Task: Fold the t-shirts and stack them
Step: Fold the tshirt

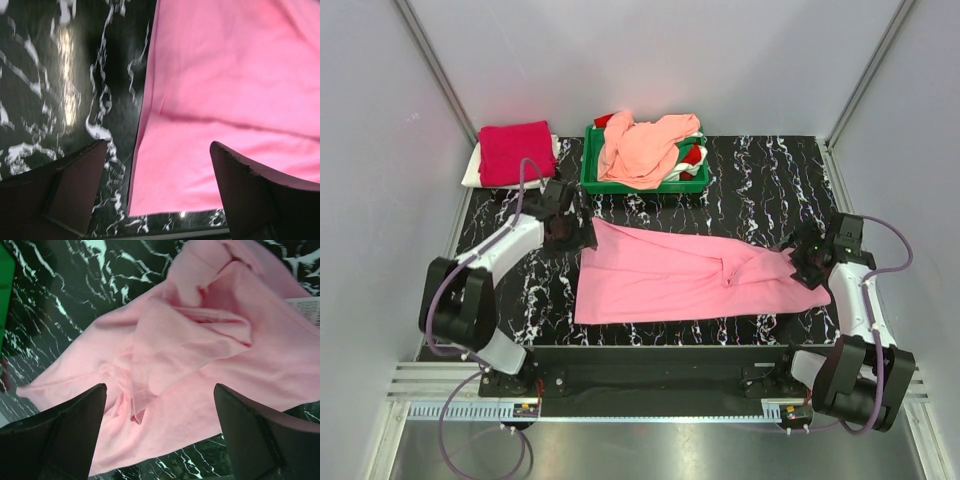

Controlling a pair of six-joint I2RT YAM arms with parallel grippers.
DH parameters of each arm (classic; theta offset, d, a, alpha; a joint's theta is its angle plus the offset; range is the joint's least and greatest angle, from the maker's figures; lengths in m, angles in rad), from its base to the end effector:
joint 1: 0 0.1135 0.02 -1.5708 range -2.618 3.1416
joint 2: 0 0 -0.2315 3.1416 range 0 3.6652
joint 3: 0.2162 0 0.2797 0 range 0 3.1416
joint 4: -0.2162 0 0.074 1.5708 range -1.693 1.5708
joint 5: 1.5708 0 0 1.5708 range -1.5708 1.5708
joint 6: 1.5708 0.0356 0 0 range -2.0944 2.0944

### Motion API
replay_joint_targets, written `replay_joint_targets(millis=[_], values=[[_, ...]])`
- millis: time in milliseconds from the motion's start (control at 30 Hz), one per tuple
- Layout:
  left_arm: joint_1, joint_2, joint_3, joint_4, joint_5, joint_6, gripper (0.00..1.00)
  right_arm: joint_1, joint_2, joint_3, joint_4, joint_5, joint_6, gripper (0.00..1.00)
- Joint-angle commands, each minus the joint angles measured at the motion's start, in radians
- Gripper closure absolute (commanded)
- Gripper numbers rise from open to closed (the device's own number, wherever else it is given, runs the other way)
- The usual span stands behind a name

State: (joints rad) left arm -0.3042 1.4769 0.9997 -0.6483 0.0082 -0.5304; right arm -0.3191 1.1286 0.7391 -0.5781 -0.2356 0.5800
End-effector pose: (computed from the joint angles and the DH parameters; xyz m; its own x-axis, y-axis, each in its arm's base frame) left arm 0.3011 -0.0949 0.1729 -0.8960 -0.2489 -0.3678 -0.1743 0.9588 -0.2243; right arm 0.2476 -0.0731 0.1851 -0.5558 0.7449 -0.3692 0.5785 0.6655 0.4717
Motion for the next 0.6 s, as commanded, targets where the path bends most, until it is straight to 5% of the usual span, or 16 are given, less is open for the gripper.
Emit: replay_joint_targets(millis=[0, 467, 567], values=[[0.03, 0.118, 0.143, 0.096, -0.027, 0.009, 0.12, 0.061, -0.024, 0.049, -0.028, -0.024, -0.022, 0.05], [0.1, 0.574, 0.523, 0.078, 0.026, 0.06, 0.28, 0.118, 0.011, 0.082, -0.022, -0.048, -0.063, 0.07], [0.1, 0.615, 0.562, 0.084, 0.056, 0.06, 0.44, 0.129, 0.014, 0.083, -0.026, -0.047, -0.069, 0.09]])
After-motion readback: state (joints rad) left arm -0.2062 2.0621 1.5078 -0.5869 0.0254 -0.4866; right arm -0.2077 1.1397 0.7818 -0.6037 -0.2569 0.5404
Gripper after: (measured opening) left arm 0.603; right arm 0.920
